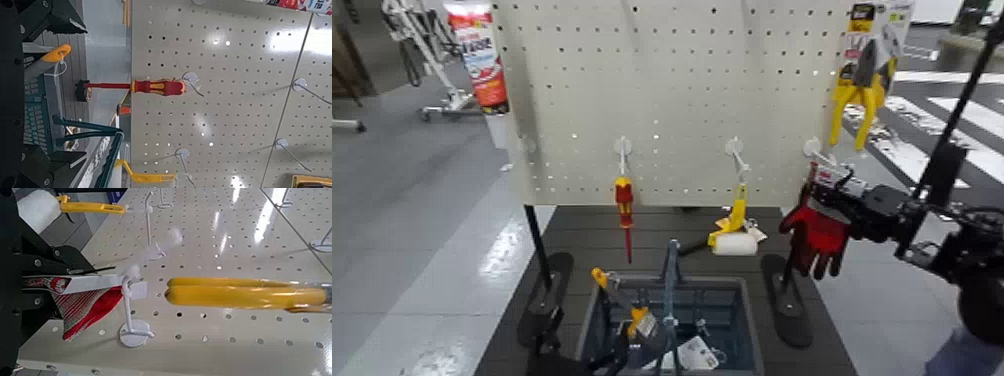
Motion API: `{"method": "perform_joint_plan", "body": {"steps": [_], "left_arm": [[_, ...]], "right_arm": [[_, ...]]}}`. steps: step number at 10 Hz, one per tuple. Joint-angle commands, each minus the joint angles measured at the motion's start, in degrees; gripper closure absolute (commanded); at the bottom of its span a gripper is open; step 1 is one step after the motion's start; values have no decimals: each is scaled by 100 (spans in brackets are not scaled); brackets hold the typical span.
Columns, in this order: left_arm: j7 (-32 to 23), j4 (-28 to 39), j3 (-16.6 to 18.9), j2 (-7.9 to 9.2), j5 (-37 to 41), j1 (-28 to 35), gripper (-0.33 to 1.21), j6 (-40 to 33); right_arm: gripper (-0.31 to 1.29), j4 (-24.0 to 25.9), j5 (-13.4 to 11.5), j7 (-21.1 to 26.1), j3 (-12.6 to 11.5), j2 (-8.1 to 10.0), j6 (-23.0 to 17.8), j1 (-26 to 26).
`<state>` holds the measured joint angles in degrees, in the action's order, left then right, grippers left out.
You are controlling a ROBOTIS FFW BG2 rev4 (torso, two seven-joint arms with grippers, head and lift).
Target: Put the red colored gloves into the crate.
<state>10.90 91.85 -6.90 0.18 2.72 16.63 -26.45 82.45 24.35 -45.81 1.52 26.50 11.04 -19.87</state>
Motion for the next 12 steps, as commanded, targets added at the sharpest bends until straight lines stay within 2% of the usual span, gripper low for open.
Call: {"method": "perform_joint_plan", "body": {"steps": [1,4,8,10,12], "left_arm": [[0,9,4,-580,0,6,17,0],[0,9,4,-571,9,6,17,0],[-9,17,13,-545,18,15,17,0],[-9,17,13,-545,18,15,17,0],[-9,9,-13,-527,27,6,17,0]], "right_arm": [[107,719,87,46,-187,13,337,378],[107,1660,263,265,-390,-84,794,932],[107,2433,597,476,-486,-400,1111,1565],[107,2495,905,564,-249,-558,1120,1697],[107,2451,1186,643,120,-681,1084,1741]]}}
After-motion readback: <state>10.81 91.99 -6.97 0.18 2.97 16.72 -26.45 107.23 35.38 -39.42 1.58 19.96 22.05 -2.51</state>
